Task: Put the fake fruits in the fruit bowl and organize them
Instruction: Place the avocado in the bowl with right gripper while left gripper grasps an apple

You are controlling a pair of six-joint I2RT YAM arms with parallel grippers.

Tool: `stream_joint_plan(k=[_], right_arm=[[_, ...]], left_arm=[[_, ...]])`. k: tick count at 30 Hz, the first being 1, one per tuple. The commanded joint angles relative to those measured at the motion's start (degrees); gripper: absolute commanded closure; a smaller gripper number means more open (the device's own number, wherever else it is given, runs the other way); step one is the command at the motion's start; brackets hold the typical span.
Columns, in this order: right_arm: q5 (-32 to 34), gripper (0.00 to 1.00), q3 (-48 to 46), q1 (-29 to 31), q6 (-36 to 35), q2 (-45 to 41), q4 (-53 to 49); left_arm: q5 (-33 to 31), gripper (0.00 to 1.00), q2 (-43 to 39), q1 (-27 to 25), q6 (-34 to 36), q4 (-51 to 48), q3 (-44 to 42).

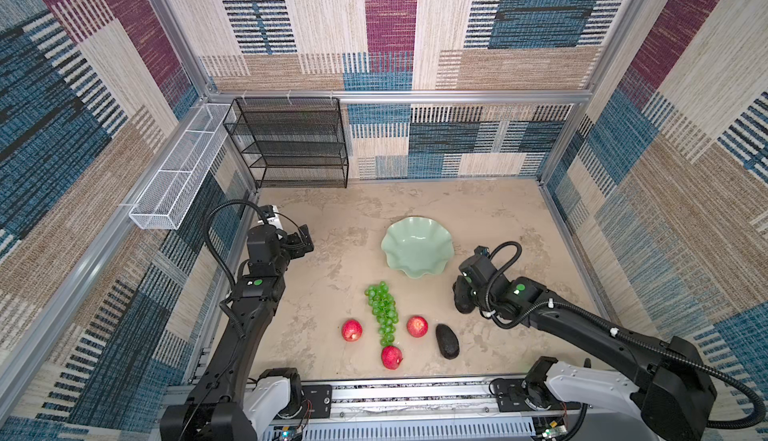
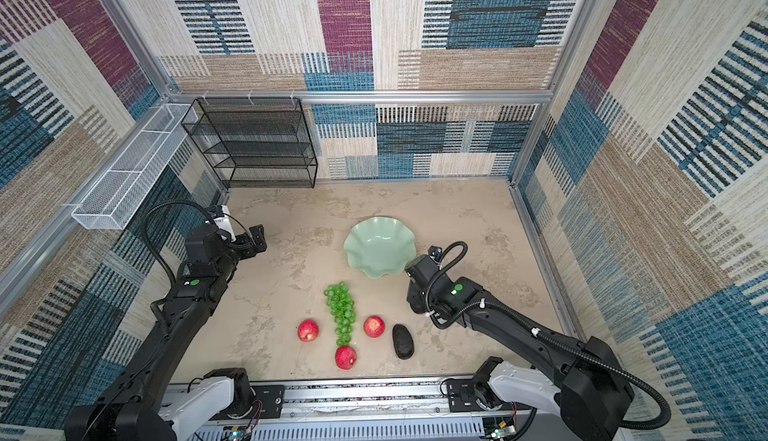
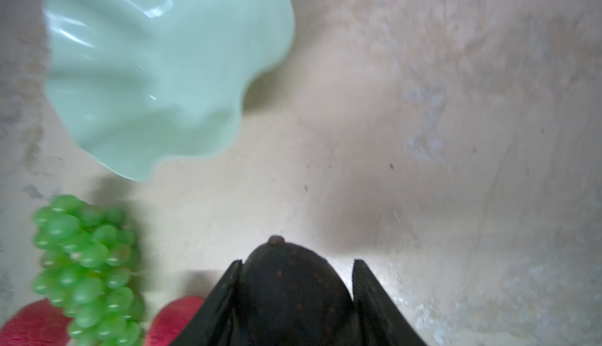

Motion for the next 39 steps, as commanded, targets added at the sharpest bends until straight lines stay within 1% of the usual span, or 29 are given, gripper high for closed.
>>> stream_joint_plan(k=[1,5,9,12,16,18,20,21,23,27,30,34,36,39], right_arm=[[3.36,0.53,8.15,0.09,-8.5,5.92,4.85],[0.75,0.53,21.05,-0.05,-16.69,20.02,10.46],[-2.03,0.53,31.57,-1.06,-21.77,32.93,13.03],[-4.42,0.53,36.96,-1.88,-23.84,40.38,13.64],[-6.09,0.52,40.68,-2.35,-24.72,47.27,14.16],[-6.73,0.52,40.86,-2.61,-24.45,49.36,15.18],[-7.74,0.5,40.77,-3.02,-23.93,50.98,16.35],[-8.41,0.5,40.98,-3.27,-23.83,51.73,16.5],[-8.97,0.5,41.38,-3.58,-23.62,53.28,16.65],[-9.74,0.48,41.1,-3.85,-23.2,54.5,17.28],[-10.39,0.42,40.47,-4.02,-23.18,54.5,18.21],[-11.87,0.35,39.46,-4.62,-22.43,54.33,19.22],[-12.83,0.33,38.83,-4.9,-22.05,54.13,20.07],[-13.32,0.3,37.73,-5.39,-21.35,52.88,20.78]], left_arm=[[0.72,0.0,0.54,0.1,-1.64,2.01,0.43],[0.85,0.0,0.59,0.13,-1.51,1.43,0.58],[1.03,0.0,0.17,0.05,-1.43,1.26,0.47],[1.3,0.0,0.11,0.12,-1.58,1.2,0.53],[1.21,0.01,0.12,0.09,-1.63,0.41,0.9],[0.9,0.02,0.06,0.12,-1.65,-1.79,1.66],[0.53,0.04,-0.35,0.0,-2.38,-7.67,4.04],[1.38,0.05,-0.6,-0.05,-2.13,-9.91,4.84],[2.75,0.07,-1.09,-0.07,-4.23,-16.25,6.22],[9.0,0.12,-2.86,-0.2,-8.64,-26.49,7.49],[13.19,0.13,-4.67,-0.82,-11.73,-31.39,7.36],[15.15,0.13,-5.87,-2.92,-14.2,-36.14,6.88],[15.72,0.14,-5.68,-4.45,-15.68,-37.79,6.45],[16.02,0.15,-4.48,-8.14,-18.04,-40.04,5.79]])
